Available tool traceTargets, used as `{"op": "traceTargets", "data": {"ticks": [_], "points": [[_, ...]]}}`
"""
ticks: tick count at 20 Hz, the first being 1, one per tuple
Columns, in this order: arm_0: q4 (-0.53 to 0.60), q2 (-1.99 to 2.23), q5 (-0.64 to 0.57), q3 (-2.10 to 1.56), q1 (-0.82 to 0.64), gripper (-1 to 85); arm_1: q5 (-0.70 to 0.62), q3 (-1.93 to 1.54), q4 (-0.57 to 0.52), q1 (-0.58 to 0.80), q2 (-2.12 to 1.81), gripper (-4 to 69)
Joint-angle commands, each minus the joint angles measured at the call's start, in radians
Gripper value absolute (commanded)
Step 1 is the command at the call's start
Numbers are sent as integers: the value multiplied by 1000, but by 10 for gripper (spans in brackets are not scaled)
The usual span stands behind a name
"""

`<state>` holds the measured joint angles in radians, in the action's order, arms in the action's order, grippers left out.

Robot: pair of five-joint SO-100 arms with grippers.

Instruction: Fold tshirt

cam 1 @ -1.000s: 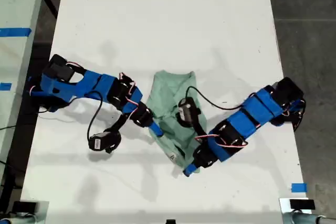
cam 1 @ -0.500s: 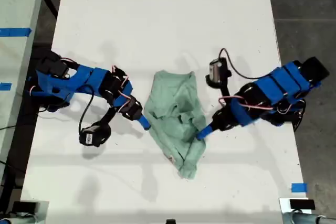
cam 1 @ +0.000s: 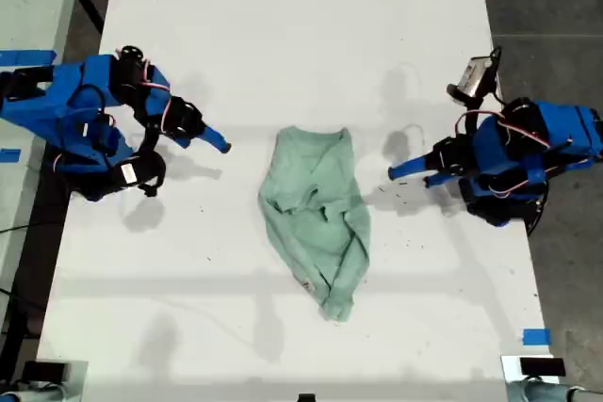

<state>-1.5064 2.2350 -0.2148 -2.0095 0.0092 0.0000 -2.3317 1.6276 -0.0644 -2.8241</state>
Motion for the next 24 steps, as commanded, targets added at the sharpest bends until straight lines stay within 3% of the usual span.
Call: {"op": "traceTargets", "data": {"ticks": [1, 8, 12, 13, 15, 19, 23, 24], "points": [[-2, 370, 75, -262, -21, 293, 20, 3, 2, 5, -20, 378], [-121, 701, 135, -459, -38, 280, 18, 0, -2, 18, -18, 377], [-84, 699, 140, -488, -28, 273, 18, 0, -3, 21, -3, 369], [-23, 611, 132, -445, -9, 268, 20, 9, -5, 21, 20, 358], [127, 204, 117, -232, 71, 274, 25, 91, -25, -20, 161, 358], [272, -568, -15, 448, 236, 292, 86, 360, -54, -181, 491, 360], [20, -1207, -71, 1298, 339, 301, 124, 653, -57, -321, 838, 363], [80, -1236, -72, 1305, 354, 301, 130, 712, -64, -344, 910, 364]]}}
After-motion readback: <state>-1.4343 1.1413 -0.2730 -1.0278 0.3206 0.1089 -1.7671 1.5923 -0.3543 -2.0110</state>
